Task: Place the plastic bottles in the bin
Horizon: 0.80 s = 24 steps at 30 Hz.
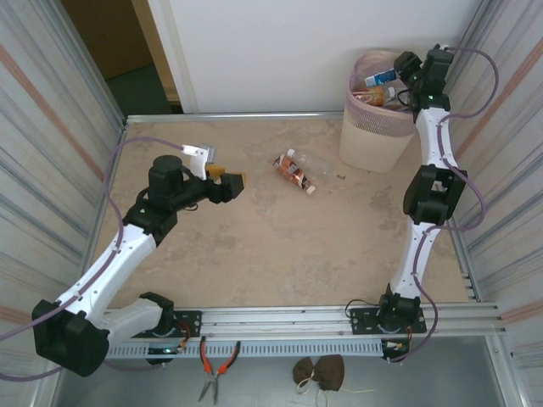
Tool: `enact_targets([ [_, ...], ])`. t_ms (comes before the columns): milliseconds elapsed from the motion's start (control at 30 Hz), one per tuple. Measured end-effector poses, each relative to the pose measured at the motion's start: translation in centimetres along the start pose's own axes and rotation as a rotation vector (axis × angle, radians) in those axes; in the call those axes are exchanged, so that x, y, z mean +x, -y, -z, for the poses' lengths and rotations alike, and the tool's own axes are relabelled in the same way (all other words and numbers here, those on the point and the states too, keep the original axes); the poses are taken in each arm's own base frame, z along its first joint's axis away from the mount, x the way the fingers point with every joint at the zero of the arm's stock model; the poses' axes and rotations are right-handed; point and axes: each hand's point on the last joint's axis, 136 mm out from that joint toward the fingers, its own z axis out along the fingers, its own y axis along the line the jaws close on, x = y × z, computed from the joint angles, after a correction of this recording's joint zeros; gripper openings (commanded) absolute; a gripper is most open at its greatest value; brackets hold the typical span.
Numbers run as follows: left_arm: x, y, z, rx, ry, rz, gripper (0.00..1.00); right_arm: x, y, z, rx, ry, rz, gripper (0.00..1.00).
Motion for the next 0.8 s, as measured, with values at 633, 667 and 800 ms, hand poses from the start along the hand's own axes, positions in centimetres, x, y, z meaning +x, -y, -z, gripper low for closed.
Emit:
enact_targets([
  [633,-1.5,1.5,1.9,0.029,0.063,-0.030,0.84,-4.7,-7.5,9.7,-0.075,-0.009,0.303,0.48],
  [667,-1.6,1.6,2.0,0.029,0.066,-0.031,0.84,-3.9,-7.8,9.9,-0.087,-0.036,0.313,0.48],
  [800,-1.7,1.6,2.1,0.030,0.069,-0.033,0.84,0.5,-9.7,10.9,-0.146,-0.160,0.365,0.47],
])
